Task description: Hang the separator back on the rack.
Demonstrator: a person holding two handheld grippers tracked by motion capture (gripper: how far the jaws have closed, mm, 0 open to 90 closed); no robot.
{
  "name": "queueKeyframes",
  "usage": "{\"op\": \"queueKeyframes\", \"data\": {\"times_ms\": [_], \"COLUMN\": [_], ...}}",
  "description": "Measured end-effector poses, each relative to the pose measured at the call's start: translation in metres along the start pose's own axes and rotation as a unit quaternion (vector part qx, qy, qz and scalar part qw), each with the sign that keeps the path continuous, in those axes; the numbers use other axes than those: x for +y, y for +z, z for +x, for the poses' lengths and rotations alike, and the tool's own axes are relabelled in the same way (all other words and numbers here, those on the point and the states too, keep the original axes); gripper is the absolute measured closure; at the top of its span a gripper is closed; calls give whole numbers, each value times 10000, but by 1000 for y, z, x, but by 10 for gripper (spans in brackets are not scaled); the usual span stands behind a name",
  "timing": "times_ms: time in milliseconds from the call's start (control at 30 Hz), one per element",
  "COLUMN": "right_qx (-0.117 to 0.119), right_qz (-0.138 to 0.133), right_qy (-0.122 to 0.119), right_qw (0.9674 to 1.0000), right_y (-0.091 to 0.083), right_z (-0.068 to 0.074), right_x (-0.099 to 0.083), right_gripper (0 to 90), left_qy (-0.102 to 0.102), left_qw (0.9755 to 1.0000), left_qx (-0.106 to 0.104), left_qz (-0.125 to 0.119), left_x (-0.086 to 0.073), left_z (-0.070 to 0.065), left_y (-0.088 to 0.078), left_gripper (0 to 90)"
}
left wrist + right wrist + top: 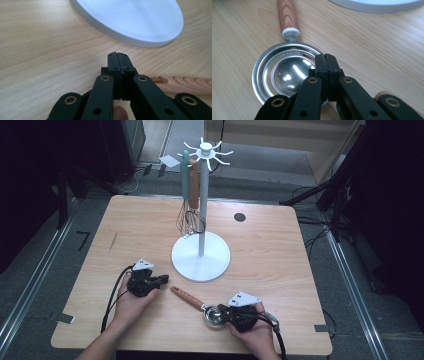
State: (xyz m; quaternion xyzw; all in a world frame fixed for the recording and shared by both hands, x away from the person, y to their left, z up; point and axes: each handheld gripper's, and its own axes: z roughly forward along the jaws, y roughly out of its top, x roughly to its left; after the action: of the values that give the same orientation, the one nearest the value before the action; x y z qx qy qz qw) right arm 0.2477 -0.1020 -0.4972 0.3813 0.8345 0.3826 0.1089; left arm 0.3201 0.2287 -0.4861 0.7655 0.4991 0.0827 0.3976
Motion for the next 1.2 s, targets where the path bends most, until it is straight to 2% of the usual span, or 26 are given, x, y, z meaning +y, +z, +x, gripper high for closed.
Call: {"op": "queueKeyframes", "data": {"times_ms": [233,333,433,600,833,967,1067,1200], "right_qx": [-131,-107,3,55,396,355,313,256], "right_qz": [-9,-54,-246,-520,-522,-512,-473,-407], "right_qy": [135,163,245,269,250,190,203,297], "right_qw": [9998,9998,9994,9983,9975,9979,9982,9984], "right_y": [-4,-5,-8,-13,-10,-8,-8,-10], "right_z": [-10,-11,-10,-8,0,3,1,-1], "right_x": [-3,-3,-1,3,7,10,10,11], "right_gripper": [900,900,900,881,773,725,721,700], "left_qy": [86,116,127,176,287,333,340,415], "left_qw": [9994,9991,9989,9977,9974,9971,9970,9966], "left_qx": [-276,-341,-321,-457,-507,-570,-608,-636], "left_qz": [195,239,326,470,428,382,344,314], "left_x": [-8,-11,-15,-16,-14,-12,-10,-8], "left_z": [-8,-11,-13,-17,-28,-35,-40,-50], "left_y": [-5,-10,-11,-7,2,10,16,24], "left_gripper": [900,900,900,900,900,900,900,900]}}
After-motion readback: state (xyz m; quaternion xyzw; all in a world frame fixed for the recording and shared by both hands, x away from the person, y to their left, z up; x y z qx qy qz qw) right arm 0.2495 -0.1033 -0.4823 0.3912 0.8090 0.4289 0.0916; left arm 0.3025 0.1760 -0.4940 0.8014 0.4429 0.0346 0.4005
